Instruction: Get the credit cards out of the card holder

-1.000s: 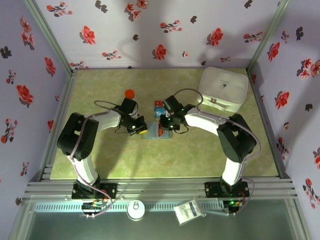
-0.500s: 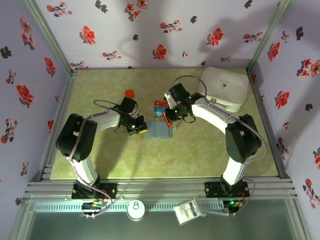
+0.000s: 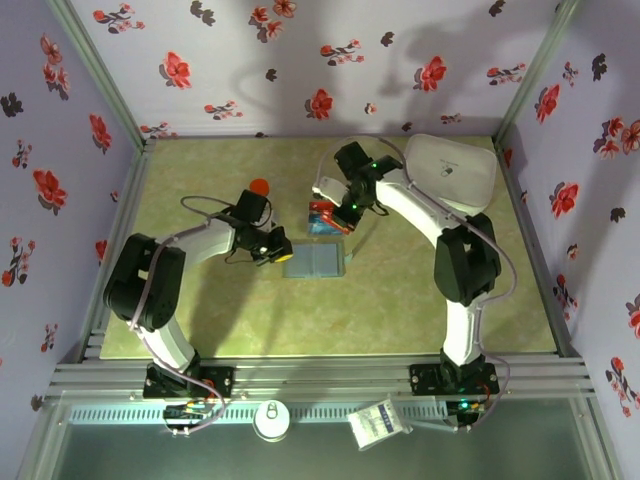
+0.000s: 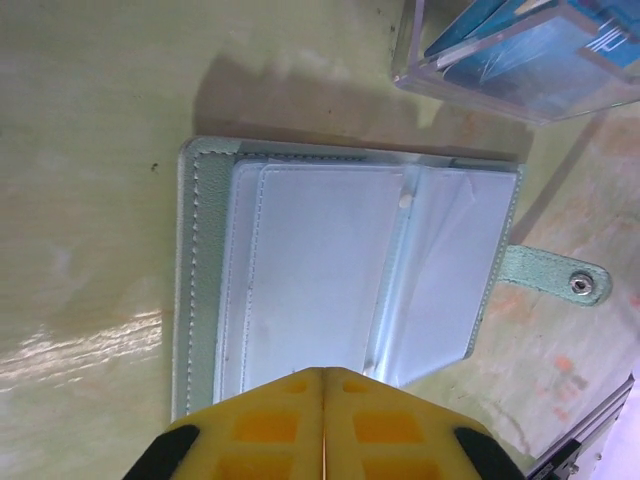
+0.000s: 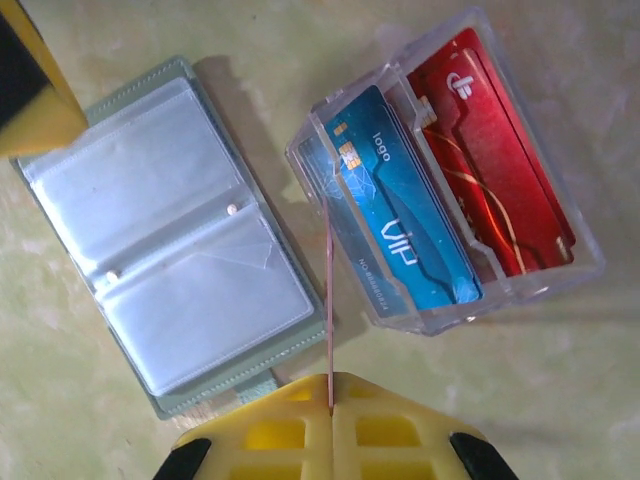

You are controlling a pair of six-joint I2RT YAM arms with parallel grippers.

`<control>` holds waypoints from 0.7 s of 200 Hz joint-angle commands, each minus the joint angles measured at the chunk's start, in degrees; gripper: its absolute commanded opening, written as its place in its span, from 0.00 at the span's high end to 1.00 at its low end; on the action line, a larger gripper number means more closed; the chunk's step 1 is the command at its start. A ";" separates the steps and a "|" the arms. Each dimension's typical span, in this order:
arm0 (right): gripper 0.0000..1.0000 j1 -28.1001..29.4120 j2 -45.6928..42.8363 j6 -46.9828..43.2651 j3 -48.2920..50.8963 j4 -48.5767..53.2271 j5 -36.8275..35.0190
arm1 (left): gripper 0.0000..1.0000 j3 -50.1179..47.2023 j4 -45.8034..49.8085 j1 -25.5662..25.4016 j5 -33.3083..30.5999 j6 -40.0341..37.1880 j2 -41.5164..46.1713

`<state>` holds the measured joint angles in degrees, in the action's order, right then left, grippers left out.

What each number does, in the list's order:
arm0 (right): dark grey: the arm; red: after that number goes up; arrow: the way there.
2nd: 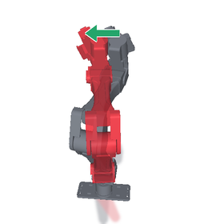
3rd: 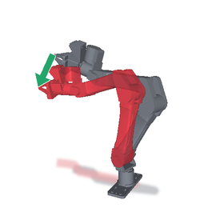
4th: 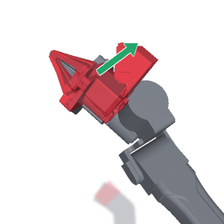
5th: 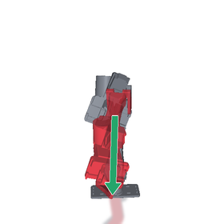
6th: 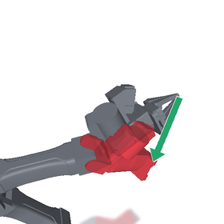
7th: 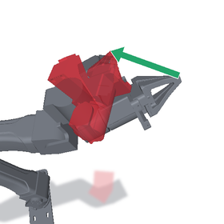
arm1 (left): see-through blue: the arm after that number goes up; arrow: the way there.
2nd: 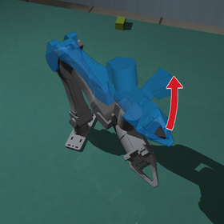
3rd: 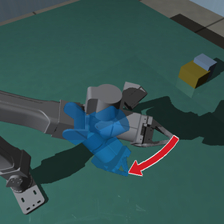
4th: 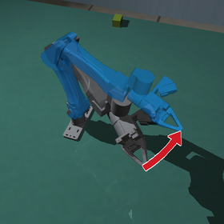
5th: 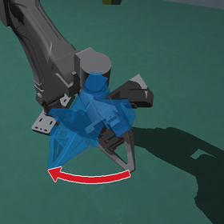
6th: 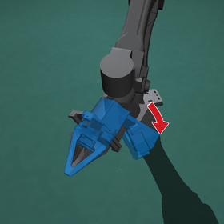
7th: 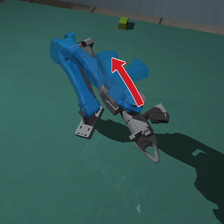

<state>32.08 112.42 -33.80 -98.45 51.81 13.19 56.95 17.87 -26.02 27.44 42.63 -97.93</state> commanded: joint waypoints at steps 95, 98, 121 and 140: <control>0.96 -2.69 18.66 -18.54 -31.84 16.28 -0.82 | 0.92 -1.56 4.27 4.28 0.30 -3.70 3.10; 0.96 -2.71 18.92 -18.61 -32.17 16.10 -0.80 | 0.92 -1.57 4.24 4.38 0.31 -3.63 3.10; 0.96 -2.72 21.01 -19.03 -34.80 15.42 -1.13 | 0.92 -1.84 4.10 4.83 0.39 -3.63 2.70; 0.95 -2.72 22.66 -19.36 -36.71 15.42 -0.98 | 0.92 -2.06 3.91 5.10 0.43 -3.71 2.41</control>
<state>29.61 132.62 -51.18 -131.90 65.56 12.80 55.99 20.64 -21.65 27.46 40.05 -96.33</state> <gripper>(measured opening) 0.065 0.083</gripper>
